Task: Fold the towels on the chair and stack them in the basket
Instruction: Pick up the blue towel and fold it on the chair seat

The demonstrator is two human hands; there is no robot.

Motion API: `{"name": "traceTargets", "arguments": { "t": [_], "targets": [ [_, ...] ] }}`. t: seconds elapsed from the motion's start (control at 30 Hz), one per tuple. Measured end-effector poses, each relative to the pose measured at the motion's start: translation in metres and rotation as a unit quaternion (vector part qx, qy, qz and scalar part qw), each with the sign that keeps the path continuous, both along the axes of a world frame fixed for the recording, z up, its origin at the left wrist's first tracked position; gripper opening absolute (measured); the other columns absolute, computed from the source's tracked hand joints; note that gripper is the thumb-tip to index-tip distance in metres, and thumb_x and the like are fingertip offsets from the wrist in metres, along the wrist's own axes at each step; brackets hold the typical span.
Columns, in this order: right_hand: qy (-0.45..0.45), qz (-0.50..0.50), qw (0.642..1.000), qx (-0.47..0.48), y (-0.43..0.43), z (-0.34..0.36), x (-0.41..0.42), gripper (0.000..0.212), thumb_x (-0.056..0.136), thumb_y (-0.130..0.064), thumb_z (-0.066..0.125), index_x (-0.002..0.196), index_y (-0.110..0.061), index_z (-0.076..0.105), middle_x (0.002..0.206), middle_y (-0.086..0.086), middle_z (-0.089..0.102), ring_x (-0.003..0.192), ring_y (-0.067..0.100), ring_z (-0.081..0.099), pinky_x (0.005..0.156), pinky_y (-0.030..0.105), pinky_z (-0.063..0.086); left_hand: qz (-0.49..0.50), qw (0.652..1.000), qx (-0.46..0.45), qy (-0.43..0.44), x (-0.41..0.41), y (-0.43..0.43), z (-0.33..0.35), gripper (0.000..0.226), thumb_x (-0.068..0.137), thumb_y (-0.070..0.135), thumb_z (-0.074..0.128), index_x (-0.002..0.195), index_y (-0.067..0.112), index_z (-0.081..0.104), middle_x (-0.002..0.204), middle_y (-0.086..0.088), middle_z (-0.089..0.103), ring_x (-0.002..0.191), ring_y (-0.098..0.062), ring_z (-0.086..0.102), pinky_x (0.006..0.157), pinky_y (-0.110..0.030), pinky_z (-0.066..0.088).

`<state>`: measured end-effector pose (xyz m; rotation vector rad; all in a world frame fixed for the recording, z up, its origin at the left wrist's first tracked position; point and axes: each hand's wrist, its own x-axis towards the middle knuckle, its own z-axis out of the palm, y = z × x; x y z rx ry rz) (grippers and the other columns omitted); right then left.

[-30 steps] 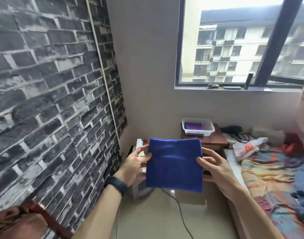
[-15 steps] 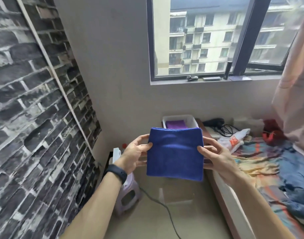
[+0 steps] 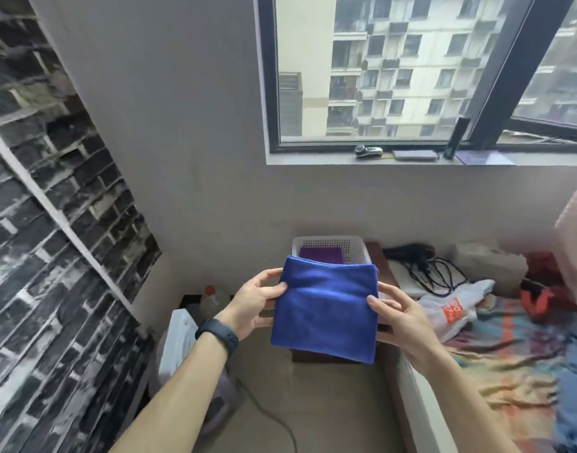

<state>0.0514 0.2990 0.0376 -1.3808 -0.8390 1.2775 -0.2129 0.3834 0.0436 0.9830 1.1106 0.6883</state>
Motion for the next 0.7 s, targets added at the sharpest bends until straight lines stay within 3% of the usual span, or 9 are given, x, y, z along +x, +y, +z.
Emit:
{"name": "traceTargets", "arguments": {
  "t": [0.1,0.5,0.7],
  "targets": [
    [-0.006,0.005,0.999,-0.035,0.038,-0.022,0.017,0.023,0.095,-0.018,0.065,0.117,-0.024,0.065,0.103,0.008,0.076,0.091,0.025,0.075,0.064,0.038,0.059,0.008,0.999,-0.032,0.013,0.019,0.036,-0.024,0.024,0.095,0.025,0.063,0.117,0.035,0.065,0.101,0.004,0.074,0.083,-0.014,0.068,0.072,-0.035,0.054],
    [-0.051,0.017,0.977,-0.205,0.23,-0.139,0.075,0.017,0.098,-0.022,0.063,0.114,-0.026,0.065,0.103,0.003,0.076,0.09,0.023,0.075,0.066,0.039,0.06,0.028,0.978,-0.198,0.056,0.089,0.208,-0.152,0.025,0.096,0.029,0.058,0.12,0.035,0.062,0.11,0.001,0.073,0.104,-0.022,0.068,0.091,-0.046,0.054],
    [-0.05,-0.001,0.957,-0.285,0.334,-0.183,0.098,0.02,0.098,-0.023,0.062,0.117,-0.028,0.062,0.111,0.002,0.072,0.09,0.02,0.074,0.06,0.034,0.058,0.053,0.962,-0.259,0.064,0.122,0.306,-0.194,0.024,0.096,0.021,0.056,0.118,0.03,0.062,0.106,0.0,0.072,0.094,-0.02,0.065,0.087,-0.042,0.053]
  ]
}}
